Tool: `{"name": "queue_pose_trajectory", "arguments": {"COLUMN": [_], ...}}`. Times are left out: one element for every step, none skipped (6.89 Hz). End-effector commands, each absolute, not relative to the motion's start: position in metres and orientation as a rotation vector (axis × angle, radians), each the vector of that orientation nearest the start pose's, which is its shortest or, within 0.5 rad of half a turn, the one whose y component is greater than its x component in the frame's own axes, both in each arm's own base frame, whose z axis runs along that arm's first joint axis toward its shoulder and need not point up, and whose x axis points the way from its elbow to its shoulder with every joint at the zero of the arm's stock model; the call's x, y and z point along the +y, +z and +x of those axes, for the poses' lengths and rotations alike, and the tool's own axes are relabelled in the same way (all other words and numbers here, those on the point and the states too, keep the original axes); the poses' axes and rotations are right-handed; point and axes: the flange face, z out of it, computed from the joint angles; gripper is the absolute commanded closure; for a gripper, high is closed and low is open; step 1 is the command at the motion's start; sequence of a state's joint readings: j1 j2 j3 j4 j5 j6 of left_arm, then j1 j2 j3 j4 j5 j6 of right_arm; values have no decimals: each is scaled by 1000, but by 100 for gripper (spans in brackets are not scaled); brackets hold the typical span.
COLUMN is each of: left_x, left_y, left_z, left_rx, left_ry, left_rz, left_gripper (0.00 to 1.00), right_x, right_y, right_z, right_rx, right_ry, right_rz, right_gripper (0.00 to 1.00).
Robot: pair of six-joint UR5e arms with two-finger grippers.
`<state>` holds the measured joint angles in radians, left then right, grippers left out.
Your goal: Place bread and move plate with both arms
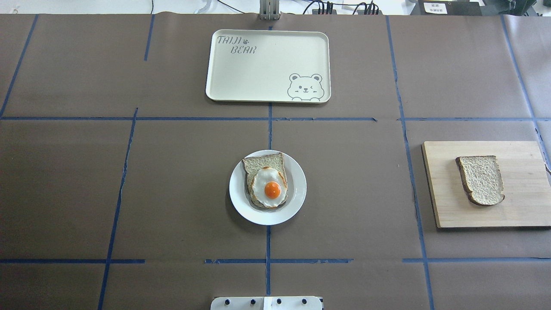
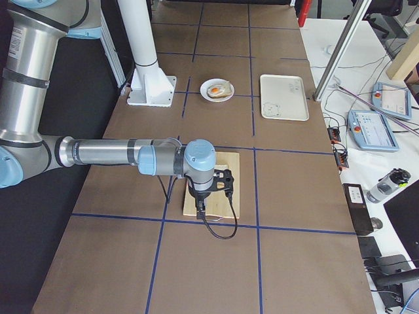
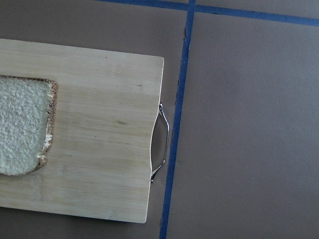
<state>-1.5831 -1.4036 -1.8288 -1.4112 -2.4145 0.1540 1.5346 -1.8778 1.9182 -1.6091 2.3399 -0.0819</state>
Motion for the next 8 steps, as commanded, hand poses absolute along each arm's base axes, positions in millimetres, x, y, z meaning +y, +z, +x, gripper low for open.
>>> {"name": "queue_pose_trajectory", "arguments": {"left_x": [-417,-416,-415,-418,-418,-418,-418,-418], "left_y": [613,614,611,605,602,602,602,607], "left_z": [-64,-64,-64,-63,-63,-63,-63,-63], "left_rx": [841,841,842,843,842,850,849,854], "left_ry": [114,113,115,117,118,114,115,113], "left_rz": [18,18,23,34,38,36,36,29], "left_gripper": [0,0,0,0,0,0,0,0], "right_x": [-365,-365,-365,-365,-365,-366,-366,-367], "right_y": [623,624,622,622,623,623,622,621], "right_z": [51,51,51,51,51,51,51,51], "right_rx": [-770,-770,-773,-775,-775,-775,-776,-776], "right_ry": [-111,-111,-112,-110,-109,-110,-112,-114], "right_rz": [19,18,21,19,17,19,22,24], "right_gripper": [0,0,0,0,0,0,0,0]}}
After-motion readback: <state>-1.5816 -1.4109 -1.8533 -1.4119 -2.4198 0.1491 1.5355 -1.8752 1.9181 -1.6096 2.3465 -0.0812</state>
